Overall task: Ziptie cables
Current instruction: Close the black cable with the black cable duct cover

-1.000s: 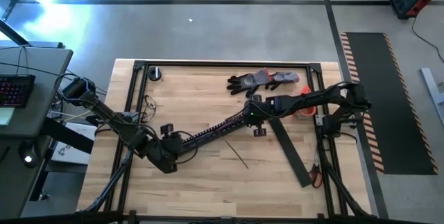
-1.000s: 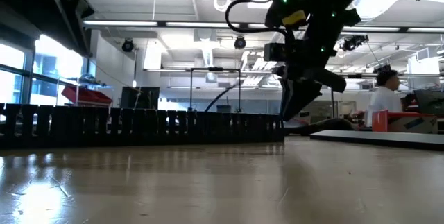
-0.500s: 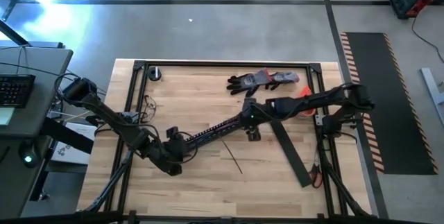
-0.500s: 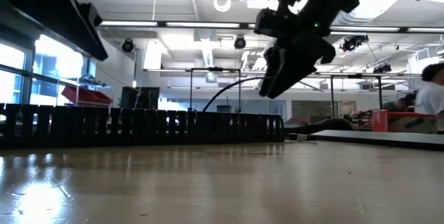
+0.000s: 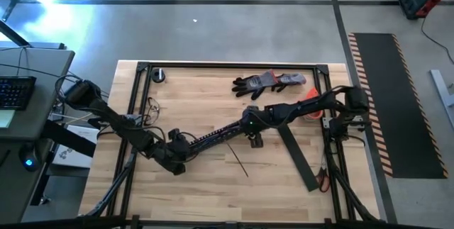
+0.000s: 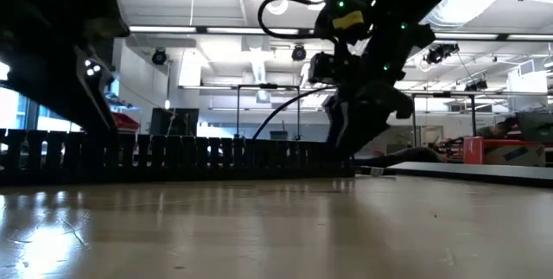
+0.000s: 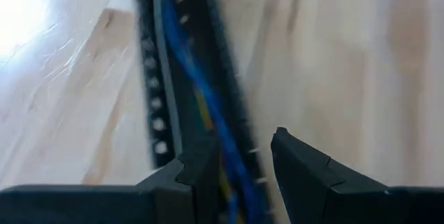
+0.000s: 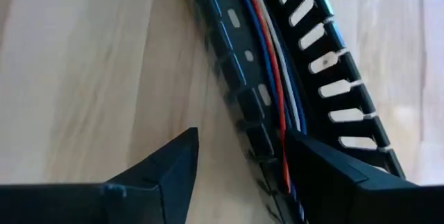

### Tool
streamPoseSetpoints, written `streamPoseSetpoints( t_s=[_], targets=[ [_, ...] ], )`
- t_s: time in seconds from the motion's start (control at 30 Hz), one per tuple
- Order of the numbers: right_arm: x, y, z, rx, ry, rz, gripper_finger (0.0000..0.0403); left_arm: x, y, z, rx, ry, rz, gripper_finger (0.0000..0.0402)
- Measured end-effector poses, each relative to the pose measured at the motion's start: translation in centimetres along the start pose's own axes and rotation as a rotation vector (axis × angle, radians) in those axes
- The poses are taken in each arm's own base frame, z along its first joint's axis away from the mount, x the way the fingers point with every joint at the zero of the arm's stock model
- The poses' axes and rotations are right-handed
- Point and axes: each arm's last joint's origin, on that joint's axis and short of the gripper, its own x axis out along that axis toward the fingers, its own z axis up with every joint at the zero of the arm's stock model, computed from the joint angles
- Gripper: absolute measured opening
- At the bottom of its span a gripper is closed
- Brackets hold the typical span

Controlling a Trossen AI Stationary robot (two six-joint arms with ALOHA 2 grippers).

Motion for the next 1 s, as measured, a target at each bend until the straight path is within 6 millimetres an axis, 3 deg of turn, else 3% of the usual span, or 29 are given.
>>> streamPoseSetpoints(
  t_s=[0.17,0.33,0.5,0.63,0.83,1.0],
  targets=[
    [-0.4,1.4,-0.7,0.112,0.089,0.025,0.0174,1.2,1.3,-1.0,0.053,0.053,0.059,0.0115],
    [-0.7,4.1,-1.1,0.201,0.163,0.043,0.0149,1.7,1.9,-0.7,0.132,0.058,0.116,0.0115],
    [-1.6,6.3,-0.5,0.163,0.111,0.027,0.0136,1.5,1.4,1.0,0.178,0.020,0.105,0.0115],
    [-3.6,6.6,0.2,0.150,0.044,-0.089,0.0137,0.8,0.5,2.8,0.226,-0.024,0.077,0.0115],
    [-8.2,6.0,-0.5,0.258,0.034,-0.183,0.0178,-0.4,-0.6,5.2,0.267,-0.071,0.054,0.0115],
    [-10.4,7.0,-1.5,0.321,0.041,-0.164,0.0244,-0.9,-1.4,5.4,0.259,-0.089,0.032,0.0115]
  ],
)
